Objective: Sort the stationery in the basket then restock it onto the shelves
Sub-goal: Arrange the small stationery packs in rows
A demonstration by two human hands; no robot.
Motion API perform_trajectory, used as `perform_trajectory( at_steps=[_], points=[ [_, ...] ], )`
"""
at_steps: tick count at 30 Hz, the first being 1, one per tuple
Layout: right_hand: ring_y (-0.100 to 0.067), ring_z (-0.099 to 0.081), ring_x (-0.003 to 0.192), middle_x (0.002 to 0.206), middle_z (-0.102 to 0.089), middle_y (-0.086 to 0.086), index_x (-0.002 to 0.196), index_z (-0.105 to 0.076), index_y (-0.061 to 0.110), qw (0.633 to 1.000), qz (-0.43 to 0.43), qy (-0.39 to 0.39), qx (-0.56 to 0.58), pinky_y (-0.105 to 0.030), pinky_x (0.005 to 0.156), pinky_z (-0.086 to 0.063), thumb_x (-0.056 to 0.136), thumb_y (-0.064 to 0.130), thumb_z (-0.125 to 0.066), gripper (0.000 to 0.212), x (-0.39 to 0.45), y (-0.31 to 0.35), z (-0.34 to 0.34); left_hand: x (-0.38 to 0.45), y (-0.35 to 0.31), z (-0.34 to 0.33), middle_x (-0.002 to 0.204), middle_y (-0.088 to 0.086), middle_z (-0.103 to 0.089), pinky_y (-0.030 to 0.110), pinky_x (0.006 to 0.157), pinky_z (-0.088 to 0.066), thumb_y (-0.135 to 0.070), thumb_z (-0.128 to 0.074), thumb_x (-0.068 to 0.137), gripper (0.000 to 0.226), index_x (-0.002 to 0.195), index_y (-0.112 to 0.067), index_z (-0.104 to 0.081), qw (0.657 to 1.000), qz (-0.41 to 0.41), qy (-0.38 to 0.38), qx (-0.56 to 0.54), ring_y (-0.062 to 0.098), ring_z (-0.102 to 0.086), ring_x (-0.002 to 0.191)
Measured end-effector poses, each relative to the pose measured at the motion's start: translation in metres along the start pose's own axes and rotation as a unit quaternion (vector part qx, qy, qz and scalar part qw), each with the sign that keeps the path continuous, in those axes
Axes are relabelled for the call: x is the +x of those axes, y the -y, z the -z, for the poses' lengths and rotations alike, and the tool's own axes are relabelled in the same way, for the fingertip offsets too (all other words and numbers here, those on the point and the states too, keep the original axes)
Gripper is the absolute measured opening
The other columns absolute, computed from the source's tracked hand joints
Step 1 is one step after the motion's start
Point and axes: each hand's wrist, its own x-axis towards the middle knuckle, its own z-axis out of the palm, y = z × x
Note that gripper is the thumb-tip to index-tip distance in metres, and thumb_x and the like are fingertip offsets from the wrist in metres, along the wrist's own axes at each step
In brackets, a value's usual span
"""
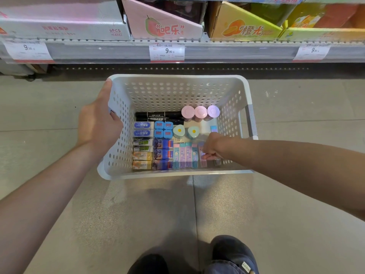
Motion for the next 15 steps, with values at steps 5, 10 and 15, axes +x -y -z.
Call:
perform_trajectory(
  at_steps=[5,10,15],
  points=[
    [-0.015,-0.051,0.022,0.072,-0.055,-0.016,0.107,-0.050,-0.005,1.000,0.024,0.001,-0.018,-0.021,0.027,-0.043,0.098,0.003,-0.043,0.014,0.006,-0.004,0.001,0.001,0.001,-0.001,0.064,0.006,-0.045,0.034,0.053,-0.037,-0.001,-0.040,0.091,0.069,0.152,-0.027,-0.021,1.000,0.006,0.002,-0.009,0.017,-0.042,0.056],
    [-0.003,-0.055,0.031,0.070,-0.061,-0.007,0.069,-0.055,0.008,0.951,0.187,0.011,-0.248,-0.014,0.037,-0.047,0.088,0.001,-0.058,0.021,-0.012,-0.002,0.016,0.000,0.000,0.000,0.064,0.004,-0.042,0.031,0.050,-0.035,-0.001,-0.040,0.090,0.069,0.152,-0.028,-0.021,1.000,0.007,0.000,-0.012,0.017,-0.041,0.055],
    [-0.003,-0.053,0.031,0.038,-0.056,0.005,0.077,-0.053,0.000,0.813,0.195,-0.033,-0.548,-0.019,0.055,-0.049,0.092,0.009,-0.059,0.019,-0.030,0.023,0.034,0.001,0.002,-0.002,0.063,0.004,-0.043,0.033,0.050,-0.037,0.000,-0.040,0.091,0.069,0.151,-0.027,-0.022,1.000,-0.001,-0.002,-0.013,0.018,-0.041,0.054]
  ],
)
